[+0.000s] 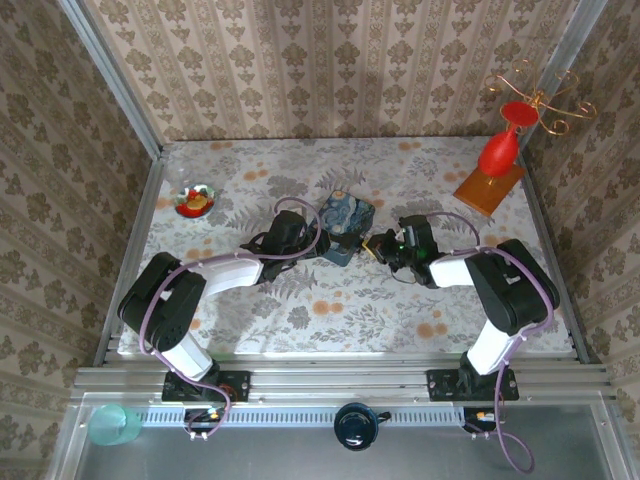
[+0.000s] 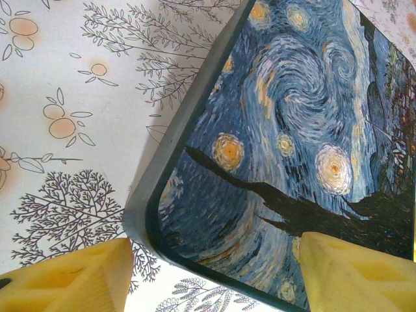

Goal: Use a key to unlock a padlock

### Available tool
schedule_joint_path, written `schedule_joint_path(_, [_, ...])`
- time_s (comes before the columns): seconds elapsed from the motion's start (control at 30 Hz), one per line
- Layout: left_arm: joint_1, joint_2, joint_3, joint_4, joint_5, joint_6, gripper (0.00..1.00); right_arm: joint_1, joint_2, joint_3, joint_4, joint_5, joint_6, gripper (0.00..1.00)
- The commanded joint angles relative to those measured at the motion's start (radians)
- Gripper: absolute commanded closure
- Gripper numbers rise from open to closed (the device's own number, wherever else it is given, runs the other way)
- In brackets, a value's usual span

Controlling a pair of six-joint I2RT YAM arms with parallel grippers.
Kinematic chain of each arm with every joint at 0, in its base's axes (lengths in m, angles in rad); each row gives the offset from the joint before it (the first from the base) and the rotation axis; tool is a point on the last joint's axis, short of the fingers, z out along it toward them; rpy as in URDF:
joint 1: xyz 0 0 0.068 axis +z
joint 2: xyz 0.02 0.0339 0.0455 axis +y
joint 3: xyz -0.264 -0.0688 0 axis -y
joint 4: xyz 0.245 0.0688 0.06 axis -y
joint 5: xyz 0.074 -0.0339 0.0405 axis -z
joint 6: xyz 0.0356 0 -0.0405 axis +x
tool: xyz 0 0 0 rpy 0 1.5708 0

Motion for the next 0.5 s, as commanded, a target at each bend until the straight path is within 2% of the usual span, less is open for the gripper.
schedule_joint_path(0.0, [0.001,0.051,-0.032,-0.191,-0.032,0.008,0.32,0.028,-0.014,0.031,0.045,0.015,0.001,1.0])
schedule_joint_path(0.13, [0.001,0.044,-0.023,-0.199,-0.034,0.011,0.32,0.092,0.018,0.039,0.041,0.046,0.004,1.0])
schedule_joint_path(0.33, [0.002,0.031,-0.027,-0.21,-0.037,0.018,0.32,-0.007,0.05,-0.014,0.109,0.053,0.009,1.0])
schedule_joint_path(0.47, [0.002,0.025,-0.035,-0.207,-0.042,0.017,0.32,-0.011,0.038,-0.008,0.107,0.067,0.014,1.0])
